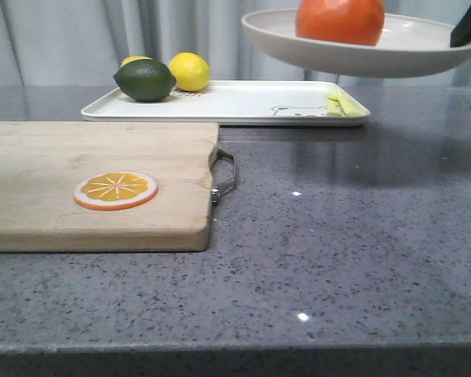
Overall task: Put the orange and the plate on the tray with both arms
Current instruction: 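Lift the plate with the orange using the right gripper and carry it onto the tray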
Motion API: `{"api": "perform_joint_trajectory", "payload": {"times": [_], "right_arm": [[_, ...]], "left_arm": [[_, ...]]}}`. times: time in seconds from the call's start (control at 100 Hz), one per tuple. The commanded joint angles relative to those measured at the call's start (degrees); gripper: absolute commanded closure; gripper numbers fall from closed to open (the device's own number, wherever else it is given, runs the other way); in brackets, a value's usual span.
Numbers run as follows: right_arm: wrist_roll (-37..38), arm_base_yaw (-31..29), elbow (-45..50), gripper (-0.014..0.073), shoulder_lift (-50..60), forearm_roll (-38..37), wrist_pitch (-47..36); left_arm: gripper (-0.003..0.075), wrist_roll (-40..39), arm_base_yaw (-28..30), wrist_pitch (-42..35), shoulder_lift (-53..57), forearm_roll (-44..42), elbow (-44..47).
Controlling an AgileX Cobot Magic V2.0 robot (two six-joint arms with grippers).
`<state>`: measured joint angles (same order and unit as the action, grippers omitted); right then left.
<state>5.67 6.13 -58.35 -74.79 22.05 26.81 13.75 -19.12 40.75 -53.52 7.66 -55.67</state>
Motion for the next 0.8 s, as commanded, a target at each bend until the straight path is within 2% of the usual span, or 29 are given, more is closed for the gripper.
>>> {"api": "perform_joint_trajectory", "payload": {"times": [0.0,0.36,0.79], "right_arm": [[-0.22,0.04,-5.06,0.0692,-1.35,2.59,-3.03],[-0.22,3.72,-26.2,0.0692,-18.46,2.94,-1.49],[-3.69,3.76,-53.28,0.0692,-39.3,3.0,10.28]], "left_arm": [[0.0121,-0.39,0.34,-3.56,0.23,0.85,-1.51],[0.0121,-0.39,0.34,-3.56,0.23,0.85,-1.51],[0.0121,-0.39,0.34,-3.56,0.23,0.85,-1.51]]}}
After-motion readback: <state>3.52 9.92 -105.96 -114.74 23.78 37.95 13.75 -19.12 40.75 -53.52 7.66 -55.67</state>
